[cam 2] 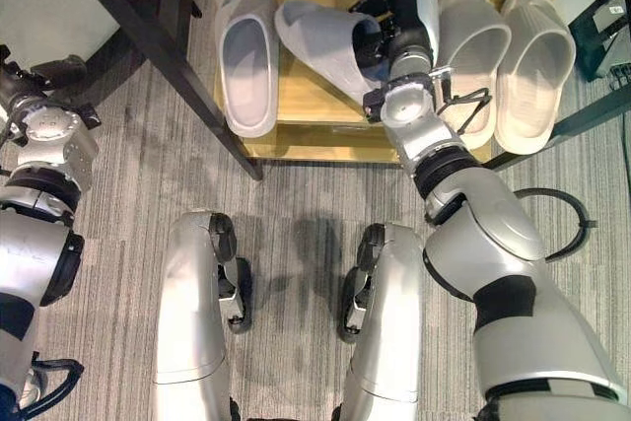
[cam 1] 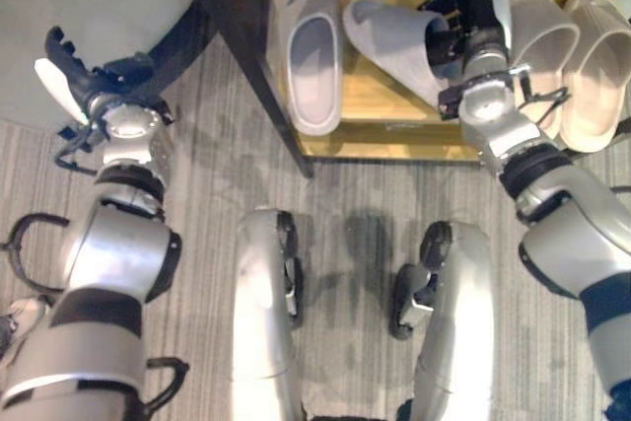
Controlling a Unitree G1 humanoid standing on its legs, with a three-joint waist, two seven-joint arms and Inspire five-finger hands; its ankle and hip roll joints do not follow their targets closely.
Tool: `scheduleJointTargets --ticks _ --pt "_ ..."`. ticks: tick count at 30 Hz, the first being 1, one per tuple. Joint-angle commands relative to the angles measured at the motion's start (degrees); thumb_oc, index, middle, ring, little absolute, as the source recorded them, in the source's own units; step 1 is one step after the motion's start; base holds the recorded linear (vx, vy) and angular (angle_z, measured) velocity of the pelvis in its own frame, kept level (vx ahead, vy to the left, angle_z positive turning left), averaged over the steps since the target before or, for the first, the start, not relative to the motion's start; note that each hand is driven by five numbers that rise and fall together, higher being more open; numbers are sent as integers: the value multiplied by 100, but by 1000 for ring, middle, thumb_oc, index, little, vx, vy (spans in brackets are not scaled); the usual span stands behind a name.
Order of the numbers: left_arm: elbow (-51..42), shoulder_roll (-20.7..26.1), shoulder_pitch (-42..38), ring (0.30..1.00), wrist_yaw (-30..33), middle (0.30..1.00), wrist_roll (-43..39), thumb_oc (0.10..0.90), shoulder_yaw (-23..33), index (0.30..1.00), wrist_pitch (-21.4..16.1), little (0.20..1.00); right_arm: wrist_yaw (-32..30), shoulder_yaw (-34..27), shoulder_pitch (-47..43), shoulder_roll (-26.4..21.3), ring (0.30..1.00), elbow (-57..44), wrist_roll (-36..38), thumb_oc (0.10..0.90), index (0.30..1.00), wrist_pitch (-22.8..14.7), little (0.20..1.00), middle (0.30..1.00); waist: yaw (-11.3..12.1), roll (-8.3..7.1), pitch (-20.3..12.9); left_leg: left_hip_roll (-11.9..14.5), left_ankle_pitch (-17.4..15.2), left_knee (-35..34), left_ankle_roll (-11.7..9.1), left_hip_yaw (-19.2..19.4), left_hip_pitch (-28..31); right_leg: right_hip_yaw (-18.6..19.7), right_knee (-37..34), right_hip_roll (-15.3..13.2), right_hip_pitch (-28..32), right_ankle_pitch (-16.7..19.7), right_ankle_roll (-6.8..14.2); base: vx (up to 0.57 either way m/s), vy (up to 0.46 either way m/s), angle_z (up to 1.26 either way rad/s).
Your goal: Arrange the slippers neatly on the shoe rack.
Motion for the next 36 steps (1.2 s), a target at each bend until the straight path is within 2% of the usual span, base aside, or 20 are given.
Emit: scheduleJointTargets --ticks 1,8,9,11,21,25,28,36 --pt "-182 1079 -680 900 -44 900 -14 800 -503 900 -448 900 -181 -246 -1675 -236 300 94 -208 400 300 -590 300 300 363 -129 -155 -138 -425 -142 130 -661 93 698 144 110 283 -395 -567 28 4 7" --pt "-222 1193 -275 900 -208 900 -95 800 -360 900 -516 900 -168 -230 -1757 -524 300 68 -136 400 300 -687 300 300 493 -159 -155 -184 -390 -210 114 -675 93 690 124 43 283 -347 -560 30 4 8" --pt "-246 1163 -264 900 -246 900 -138 800 -387 900 -535 900 -127 -285 -1716 -522 900 184 81 800 900 -705 900 900 522 -174 -155 -190 -411 -185 116 -687 93 687 134 24 283 -349 -581 0 0 0" --pt "-236 1104 -324 900 -305 900 -188 800 -505 900 -528 900 3 -279 -1741 -491 900 280 401 800 900 -711 900 900 556 -188 -155 -171 -431 -167 115 -689 93 683 153 3 283 -361 -591 0 0 0" --pt "-10 649 -886 900 -631 900 -197 800 -960 900 -258 900 461 93 -1668 -241 900 569 659 800 900 -421 900 900 390 -229 -155 -148 -443 -78 84 -683 93 777 318 6 283 -449 -662 5 5 3" --pt "-21 626 -1241 900 -682 900 -172 800 -1149 900 -204 900 607 163 -1615 -111 900 609 722 800 900 -353 900 900 334 -227 -155 -125 -460 -12 74 -723 93 799 365 32 283 -448 -657 -3 24 0" --pt "-12 530 -1180 900 -744 900 -211 800 -1102 900 -187 900 747 310 -1589 -26 900 568 615 800 900 -231 900 900 318 -236 -155 -130 -455 13 60 -767 93 806 392 57 283 -445 -638 -5 23 -2" --pt "-129 591 -971 900 -978 900 -216 800 -1011 900 -176 900 1379 843 -1579 -232 900 432 142 800 900 132 900 900 327 -230 -155 -154 -466 57 38 -822 93 798 425 42 283 -447 -611 0 3 -1"
